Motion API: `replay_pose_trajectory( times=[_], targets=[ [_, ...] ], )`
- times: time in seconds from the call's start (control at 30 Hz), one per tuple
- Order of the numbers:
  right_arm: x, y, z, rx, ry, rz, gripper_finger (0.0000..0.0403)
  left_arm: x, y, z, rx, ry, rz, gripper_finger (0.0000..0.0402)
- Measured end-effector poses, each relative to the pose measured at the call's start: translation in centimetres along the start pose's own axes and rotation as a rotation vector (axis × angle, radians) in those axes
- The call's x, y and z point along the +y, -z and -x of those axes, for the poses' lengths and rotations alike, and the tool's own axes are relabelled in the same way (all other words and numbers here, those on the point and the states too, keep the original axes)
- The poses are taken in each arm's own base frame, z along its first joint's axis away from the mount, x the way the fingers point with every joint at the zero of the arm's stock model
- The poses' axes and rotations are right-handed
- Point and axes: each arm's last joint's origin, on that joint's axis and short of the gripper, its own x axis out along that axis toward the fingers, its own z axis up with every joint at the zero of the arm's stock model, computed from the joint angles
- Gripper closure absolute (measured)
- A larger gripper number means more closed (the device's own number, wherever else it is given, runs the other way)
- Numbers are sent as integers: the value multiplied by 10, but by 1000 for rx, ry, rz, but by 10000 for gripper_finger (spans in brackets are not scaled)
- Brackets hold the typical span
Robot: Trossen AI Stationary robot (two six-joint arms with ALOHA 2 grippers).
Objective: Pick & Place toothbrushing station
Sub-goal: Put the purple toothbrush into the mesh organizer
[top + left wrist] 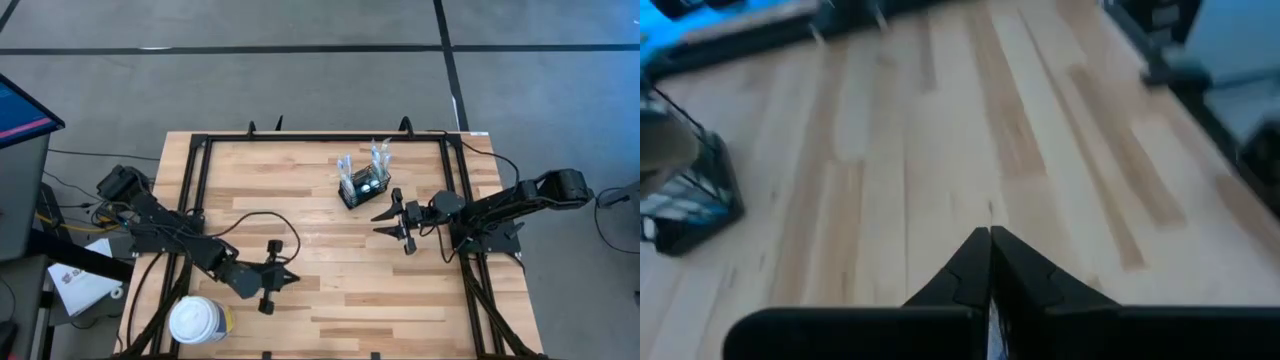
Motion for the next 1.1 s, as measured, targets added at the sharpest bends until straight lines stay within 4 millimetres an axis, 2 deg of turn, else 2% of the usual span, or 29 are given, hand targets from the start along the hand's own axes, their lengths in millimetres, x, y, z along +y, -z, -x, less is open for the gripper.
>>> replay_pose_trajectory(
  times=[0.57,0.9,1.1],
  targets=[
    [4,0,-1,-1,-22,8,283,62,-38,-20,-321,-205,288,401],
    [12,-13,-20,64,-71,9,283,92,-46,-25,-413,-259,361,401],
    [17,-28,-28,20,-98,16,283,108,-49,-26,-467,-294,397,401]
  ],
)
